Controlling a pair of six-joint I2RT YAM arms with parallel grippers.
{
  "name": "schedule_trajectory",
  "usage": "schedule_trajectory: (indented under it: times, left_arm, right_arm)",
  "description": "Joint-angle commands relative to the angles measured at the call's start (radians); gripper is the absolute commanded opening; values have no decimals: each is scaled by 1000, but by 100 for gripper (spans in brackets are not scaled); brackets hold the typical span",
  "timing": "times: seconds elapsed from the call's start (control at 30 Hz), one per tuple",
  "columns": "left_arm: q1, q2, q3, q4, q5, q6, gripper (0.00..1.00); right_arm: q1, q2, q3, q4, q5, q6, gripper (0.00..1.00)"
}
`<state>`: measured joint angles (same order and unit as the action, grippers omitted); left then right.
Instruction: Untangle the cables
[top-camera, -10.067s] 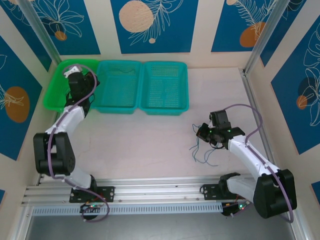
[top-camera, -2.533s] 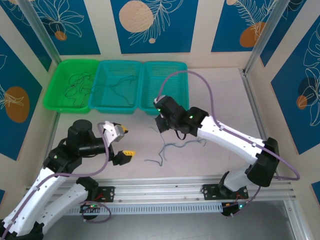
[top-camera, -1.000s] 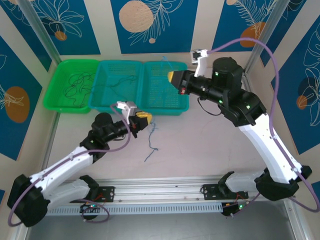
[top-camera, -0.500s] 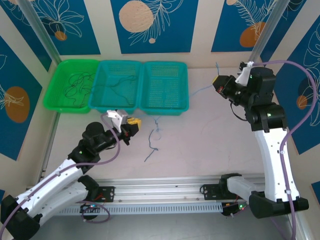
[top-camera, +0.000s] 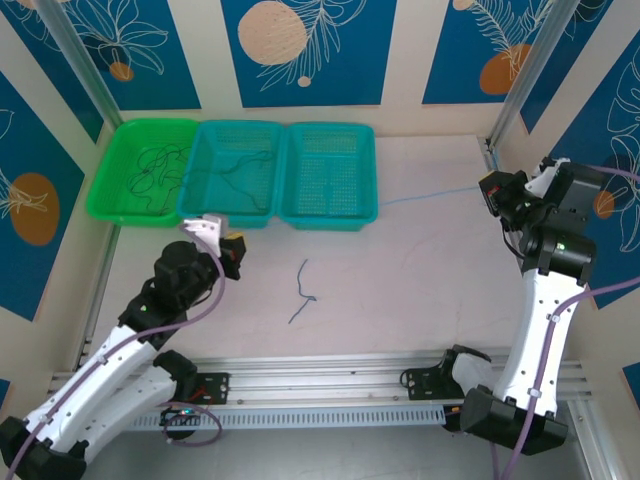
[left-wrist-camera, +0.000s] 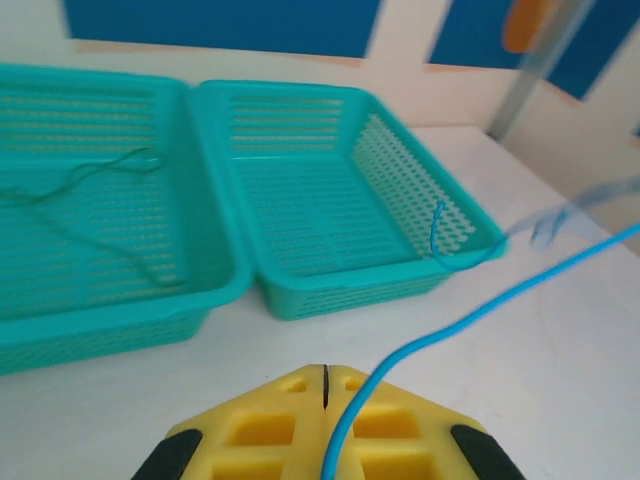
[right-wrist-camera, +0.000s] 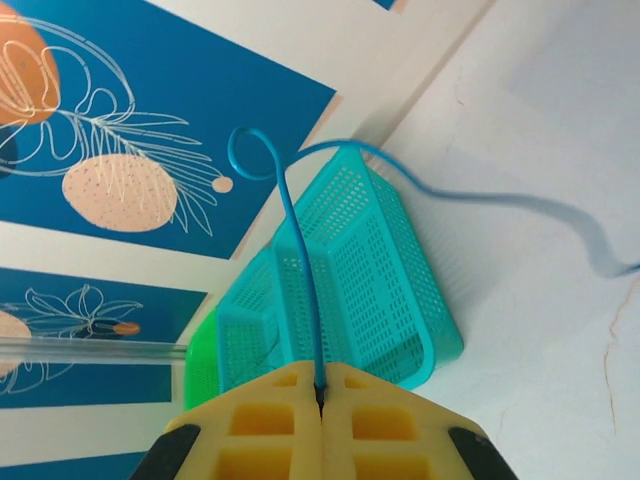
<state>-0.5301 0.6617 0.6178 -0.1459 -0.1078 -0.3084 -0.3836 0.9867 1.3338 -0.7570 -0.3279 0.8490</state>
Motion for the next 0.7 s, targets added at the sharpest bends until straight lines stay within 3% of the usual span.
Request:
schedule_trajectory:
  times: [0.0, 0.17, 0.53, 0.67]
  left_arm:
    - [78, -48, -15, -80, -58, -106, 0]
    - [199, -113, -59, -114, -33, -190, 0]
    - [357, -136, -57, -217, -39, -166, 0]
    - [426, -129, -62, -233, 1, -163, 0]
  right_arm:
    - [-21, -25, -39, -7, -68, 42, 0]
    - [-43, -44, -59, -12, -48, 55, 0]
    - [-244, -83, -59, -31, -112, 99, 0]
    - [-260, -91, -50, -48, -94, 101, 0]
